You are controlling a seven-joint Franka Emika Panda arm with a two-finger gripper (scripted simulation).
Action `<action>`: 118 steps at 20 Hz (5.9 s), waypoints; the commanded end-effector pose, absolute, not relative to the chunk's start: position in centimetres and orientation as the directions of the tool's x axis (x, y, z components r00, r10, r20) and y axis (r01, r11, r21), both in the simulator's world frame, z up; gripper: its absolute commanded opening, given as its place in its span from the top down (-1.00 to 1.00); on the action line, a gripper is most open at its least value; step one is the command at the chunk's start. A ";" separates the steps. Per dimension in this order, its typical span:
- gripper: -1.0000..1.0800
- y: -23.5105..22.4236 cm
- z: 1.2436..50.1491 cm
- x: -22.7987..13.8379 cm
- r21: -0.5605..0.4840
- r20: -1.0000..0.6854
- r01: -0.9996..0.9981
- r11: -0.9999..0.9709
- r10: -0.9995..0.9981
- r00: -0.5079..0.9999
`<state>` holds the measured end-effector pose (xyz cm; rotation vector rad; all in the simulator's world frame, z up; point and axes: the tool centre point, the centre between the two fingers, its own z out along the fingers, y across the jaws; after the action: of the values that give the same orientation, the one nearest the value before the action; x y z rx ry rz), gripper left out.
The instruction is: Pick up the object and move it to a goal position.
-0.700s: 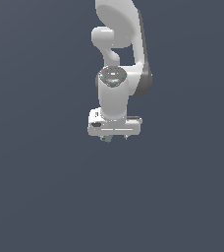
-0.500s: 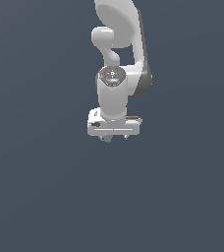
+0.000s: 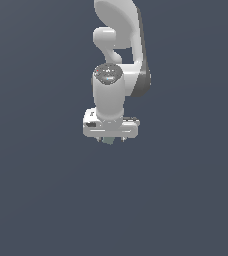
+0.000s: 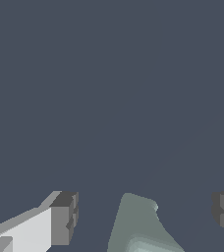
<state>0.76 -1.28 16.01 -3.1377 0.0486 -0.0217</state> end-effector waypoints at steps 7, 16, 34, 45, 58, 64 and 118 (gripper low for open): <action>-0.92 -1.4 15.7 -0.3 -0.002 0.012 -0.058 -0.998 -0.058 0.998; -0.92 -1.8 14.8 -4.1 0.000 0.008 -0.149 -0.989 -0.149 0.989; -0.92 -2.4 13.2 -11.5 0.000 0.000 -0.311 -0.950 -0.311 0.950; -0.92 -2.3 11.4 -11.6 0.000 0.000 -0.311 -0.950 -0.311 0.950; 1.00 -2.4 8.2 -11.6 0.000 0.000 -0.313 -0.950 -0.313 0.950; 1.00 -2.4 8.2 -11.6 0.000 0.000 -0.313 -0.950 -0.313 0.950; 1.00 -9.3 46.5 -5.6 0.000 0.001 -0.313 -0.950 -0.313 0.950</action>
<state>-5.80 -9.09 45.45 -3.1018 0.4986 -0.0016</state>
